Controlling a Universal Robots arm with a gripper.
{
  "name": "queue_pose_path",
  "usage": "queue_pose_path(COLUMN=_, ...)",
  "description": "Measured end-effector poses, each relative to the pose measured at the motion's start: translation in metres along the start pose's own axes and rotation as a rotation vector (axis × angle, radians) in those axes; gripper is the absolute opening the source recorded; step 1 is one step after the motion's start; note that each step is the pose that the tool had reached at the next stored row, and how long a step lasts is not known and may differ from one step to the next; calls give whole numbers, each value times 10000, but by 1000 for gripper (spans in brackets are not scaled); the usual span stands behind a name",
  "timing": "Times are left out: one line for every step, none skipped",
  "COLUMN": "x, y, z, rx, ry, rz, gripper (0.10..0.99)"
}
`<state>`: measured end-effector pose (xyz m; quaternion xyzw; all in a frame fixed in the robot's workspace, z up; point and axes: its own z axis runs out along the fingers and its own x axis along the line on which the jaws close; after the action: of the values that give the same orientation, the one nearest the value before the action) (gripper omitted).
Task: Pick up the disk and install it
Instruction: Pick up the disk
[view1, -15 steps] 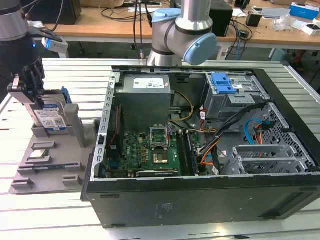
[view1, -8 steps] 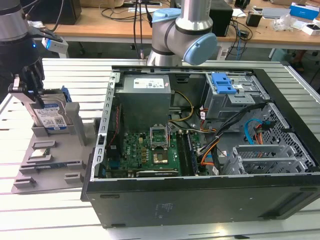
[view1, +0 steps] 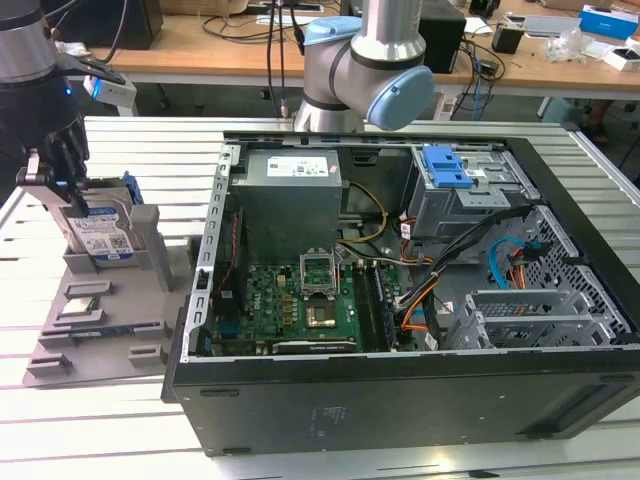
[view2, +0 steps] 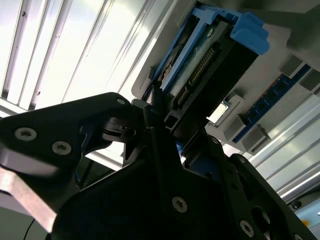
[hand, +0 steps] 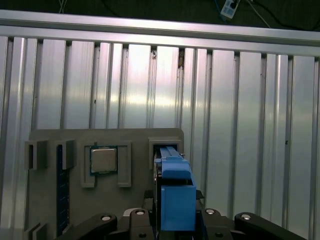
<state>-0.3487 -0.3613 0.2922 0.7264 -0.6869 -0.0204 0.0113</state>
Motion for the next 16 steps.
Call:
queue_pose_path(x=0, y=0, z=0, rx=0, ry=0, rz=-1, gripper=369)
queue_pose_path(x=0, y=0, z=0, rx=0, ry=0, rz=0, gripper=369)
queue_pose_path(x=0, y=0, z=0, rx=-1, ry=0, rz=0, gripper=369)
queue_pose_path(x=0, y=0, z=0, rx=0, ry=0, rz=-1, gripper=369)
queue_pose_path(x=0, y=0, z=0, rx=0, ry=0, rz=0, gripper=369)
queue_pose_path(x=0, y=0, z=0, rx=2, ry=-1, rz=0, gripper=369)
queue_pose_path(x=0, y=0, z=-1, rx=4, ry=-2, rz=0, gripper=369)
queue_pose_path(x=0, y=0, z=-10, rx=2, ry=-1, rz=0, gripper=369)
queue_pose_path(x=0, y=1, z=-19, rx=0, ry=0, rz=0, gripper=369)
queue_pose_path(x=-1, y=1, z=-36, rx=1, ry=0, rz=-2, gripper=369)
queue_pose_path(x=-2, y=1, z=-48, rx=0, ry=0, rz=-2, gripper=369)
queue_pose_path(x=-3, y=1, z=-60, rx=0, ry=0, rz=-2, gripper=369)
queue_pose_path(x=-5, y=3, z=-79, rx=1, ry=0, rz=-1, gripper=369)
queue_pose_path(x=-6, y=3, z=-89, rx=0, ry=0, rz=0, gripper=369)
queue_pose_path(x=-7, y=4, z=-109, rx=0, ry=0, rz=-1, gripper=369)
queue_pose_path(x=-10, y=5, z=-136, rx=1, ry=0, rz=-1, gripper=369)
